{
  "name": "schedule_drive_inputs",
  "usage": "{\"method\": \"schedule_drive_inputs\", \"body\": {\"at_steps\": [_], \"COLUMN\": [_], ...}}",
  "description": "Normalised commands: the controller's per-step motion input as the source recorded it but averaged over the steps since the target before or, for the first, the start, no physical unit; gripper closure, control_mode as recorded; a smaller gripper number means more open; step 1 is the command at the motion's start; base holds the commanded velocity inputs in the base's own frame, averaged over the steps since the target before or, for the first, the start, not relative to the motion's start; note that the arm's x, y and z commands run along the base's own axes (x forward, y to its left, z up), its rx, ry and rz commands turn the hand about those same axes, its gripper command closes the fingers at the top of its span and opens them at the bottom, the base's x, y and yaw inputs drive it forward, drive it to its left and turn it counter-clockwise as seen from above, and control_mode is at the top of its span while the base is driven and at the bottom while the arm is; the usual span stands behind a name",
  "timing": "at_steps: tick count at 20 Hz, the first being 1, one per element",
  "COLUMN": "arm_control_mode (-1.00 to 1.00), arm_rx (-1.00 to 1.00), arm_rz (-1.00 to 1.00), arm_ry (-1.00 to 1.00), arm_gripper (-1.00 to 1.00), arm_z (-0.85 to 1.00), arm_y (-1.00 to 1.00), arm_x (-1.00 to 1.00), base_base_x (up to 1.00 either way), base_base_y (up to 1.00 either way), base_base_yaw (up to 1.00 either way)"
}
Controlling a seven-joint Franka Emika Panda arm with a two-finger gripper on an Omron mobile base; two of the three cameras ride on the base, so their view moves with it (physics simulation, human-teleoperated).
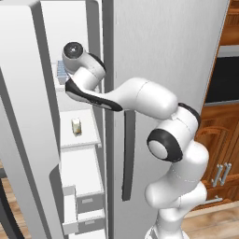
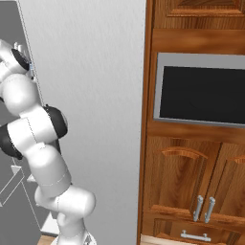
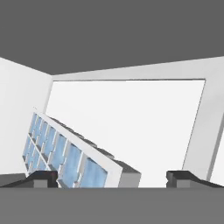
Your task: Open the freezer door, pick up the ice cube tray from the freezer, and place it on the dining counter.
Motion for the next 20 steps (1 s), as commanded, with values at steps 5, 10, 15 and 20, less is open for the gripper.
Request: {"method": "schedule_drive_inputs", "body": {"at_steps": [5,10,15,20], "arm_control_mode": [-1.00,-1.00,-1.00,-1.00], "arm_rx": [0.00,0.00,0.00,0.00], "arm_rz": [-0.02,0.00,0.00,0.00], "arm_ry": [0.00,0.00,0.00,0.00], "arm_gripper": [-1.00,-1.00,-1.00,-1.00], "arm_z": [-0.03,0.00,-0.06,-0.13], "arm_y": [0.04,0.29,0.29,0.18], "arm_x": [0.17,0.07,0.18,0.30], "base_base_x": [0.00,0.00,0.00,0.00], "base_base_y": [0.00,0.00,0.00,0.00], "base_base_yaw": [0.00,0.00,0.00,0.00]}}
